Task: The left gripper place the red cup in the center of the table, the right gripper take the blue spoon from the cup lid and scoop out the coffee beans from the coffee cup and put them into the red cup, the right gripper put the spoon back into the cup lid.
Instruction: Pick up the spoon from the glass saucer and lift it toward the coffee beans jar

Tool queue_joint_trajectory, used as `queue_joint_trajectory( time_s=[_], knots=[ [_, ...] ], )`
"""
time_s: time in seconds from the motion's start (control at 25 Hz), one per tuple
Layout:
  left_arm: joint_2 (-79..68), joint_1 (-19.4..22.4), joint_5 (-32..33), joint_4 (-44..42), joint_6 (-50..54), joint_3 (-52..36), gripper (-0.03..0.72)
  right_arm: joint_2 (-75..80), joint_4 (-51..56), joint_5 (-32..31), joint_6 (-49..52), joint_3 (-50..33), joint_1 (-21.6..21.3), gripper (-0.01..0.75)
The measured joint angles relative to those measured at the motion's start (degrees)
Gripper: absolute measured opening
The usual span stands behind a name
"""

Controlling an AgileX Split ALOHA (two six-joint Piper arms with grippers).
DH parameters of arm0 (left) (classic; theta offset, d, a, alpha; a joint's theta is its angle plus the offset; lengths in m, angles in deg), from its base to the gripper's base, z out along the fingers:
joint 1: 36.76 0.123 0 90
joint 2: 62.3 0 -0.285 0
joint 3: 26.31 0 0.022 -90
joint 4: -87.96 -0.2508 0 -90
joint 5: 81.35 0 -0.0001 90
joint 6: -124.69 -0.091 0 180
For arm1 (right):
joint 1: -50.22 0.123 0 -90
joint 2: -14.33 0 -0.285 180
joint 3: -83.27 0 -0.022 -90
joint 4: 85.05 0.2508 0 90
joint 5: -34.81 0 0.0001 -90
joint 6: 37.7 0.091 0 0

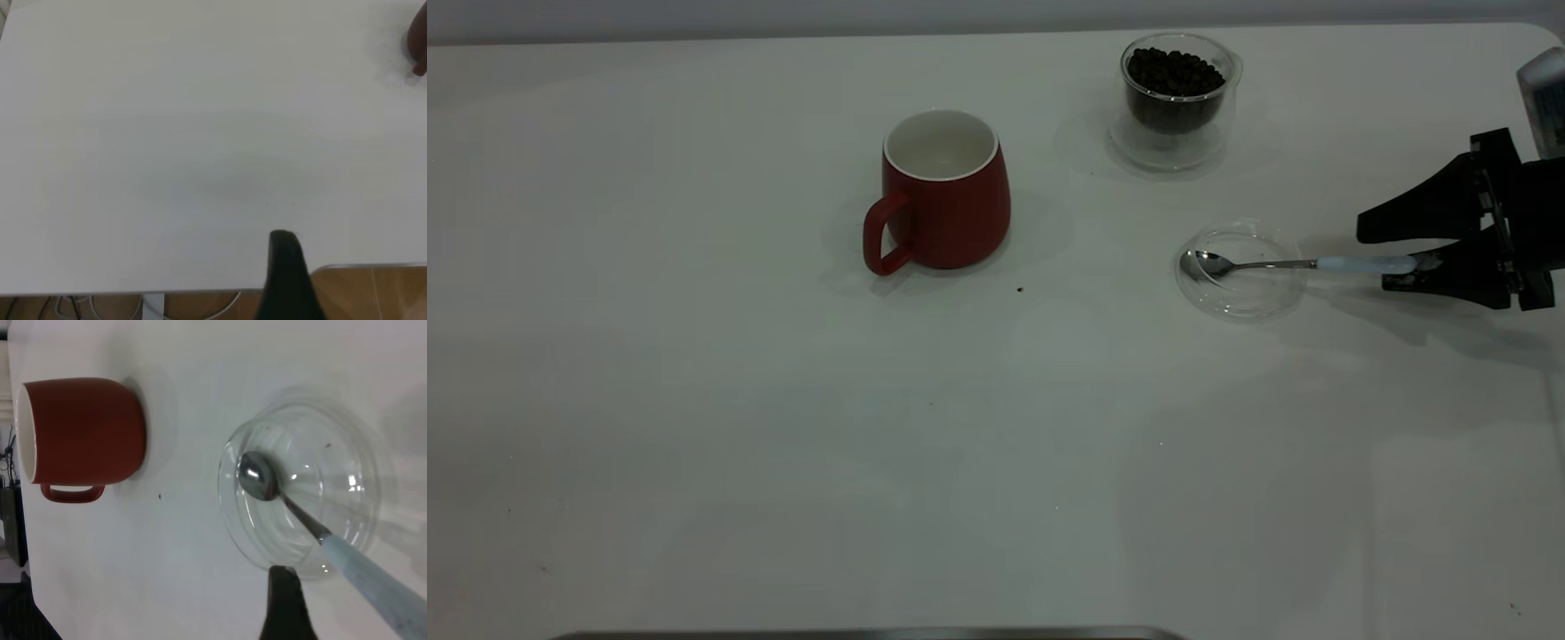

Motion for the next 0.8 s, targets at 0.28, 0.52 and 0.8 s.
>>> queue_joint_trajectory(
  time_s=[0.28, 0.52, 0.8],
  knots=[
    [0.0, 0.0, 0.0, 0.0, 0.0, 0.0, 0.586, 0.0, 0.0, -1.31, 0.9, 0.0, 0.0, 0.468],
    [0.0, 0.0, 0.0, -0.05, 0.0, 0.0, 0.586, 0.0, -1.08, -1.83, 2.81, 0.0, 0.0, 0.36],
    [0.0, 0.0, 0.0, -0.05, 0.0, 0.0, 0.586, 0.0, -1.5, -2.13, 3.21, 0.0, 0.0, 0.271]
  ],
)
